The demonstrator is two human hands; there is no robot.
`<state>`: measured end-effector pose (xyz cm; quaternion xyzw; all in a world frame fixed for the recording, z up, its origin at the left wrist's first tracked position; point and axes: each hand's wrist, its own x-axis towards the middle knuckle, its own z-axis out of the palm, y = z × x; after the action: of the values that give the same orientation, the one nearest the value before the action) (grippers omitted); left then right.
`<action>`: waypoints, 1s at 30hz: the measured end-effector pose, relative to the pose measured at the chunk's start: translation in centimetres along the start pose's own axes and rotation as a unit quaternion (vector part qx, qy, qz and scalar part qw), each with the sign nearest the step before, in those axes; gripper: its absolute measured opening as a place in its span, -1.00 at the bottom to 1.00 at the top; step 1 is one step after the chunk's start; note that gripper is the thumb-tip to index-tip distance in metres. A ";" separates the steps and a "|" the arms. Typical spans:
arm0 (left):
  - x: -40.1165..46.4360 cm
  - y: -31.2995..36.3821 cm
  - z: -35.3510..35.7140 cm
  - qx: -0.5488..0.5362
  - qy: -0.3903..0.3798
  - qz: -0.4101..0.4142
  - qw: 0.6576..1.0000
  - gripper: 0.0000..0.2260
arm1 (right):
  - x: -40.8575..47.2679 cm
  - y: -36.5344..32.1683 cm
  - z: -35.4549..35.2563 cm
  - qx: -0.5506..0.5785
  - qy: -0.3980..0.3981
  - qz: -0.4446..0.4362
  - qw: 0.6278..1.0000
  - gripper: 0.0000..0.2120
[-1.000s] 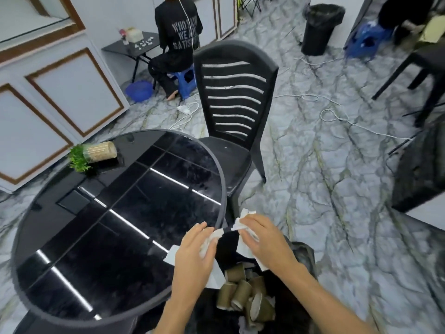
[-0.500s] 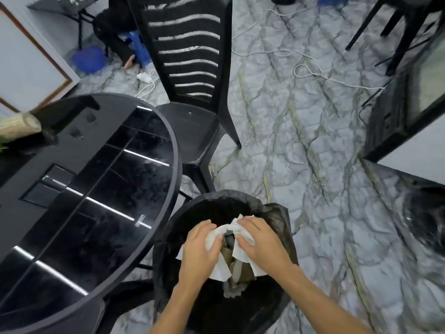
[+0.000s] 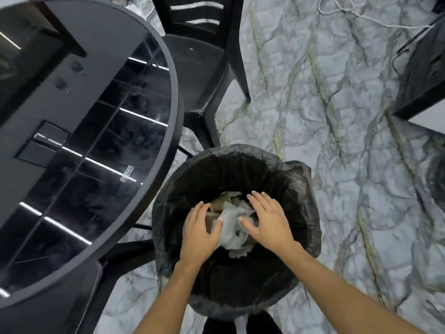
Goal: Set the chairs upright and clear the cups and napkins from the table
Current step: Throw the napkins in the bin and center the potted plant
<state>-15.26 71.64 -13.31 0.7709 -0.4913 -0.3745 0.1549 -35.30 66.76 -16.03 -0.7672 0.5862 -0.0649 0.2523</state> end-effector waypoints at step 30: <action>-11.7 12.2 -27.5 -0.056 0.245 0.101 0.963 -0.41 | 3.4 -24.1 -25.2 0.058 0.052 -0.186 0.980 -0.24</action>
<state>-5.84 72.58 17.56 0.7756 -0.4919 -0.1834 0.3504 -23.34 60.27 16.22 -0.8422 0.4411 -0.1844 0.2493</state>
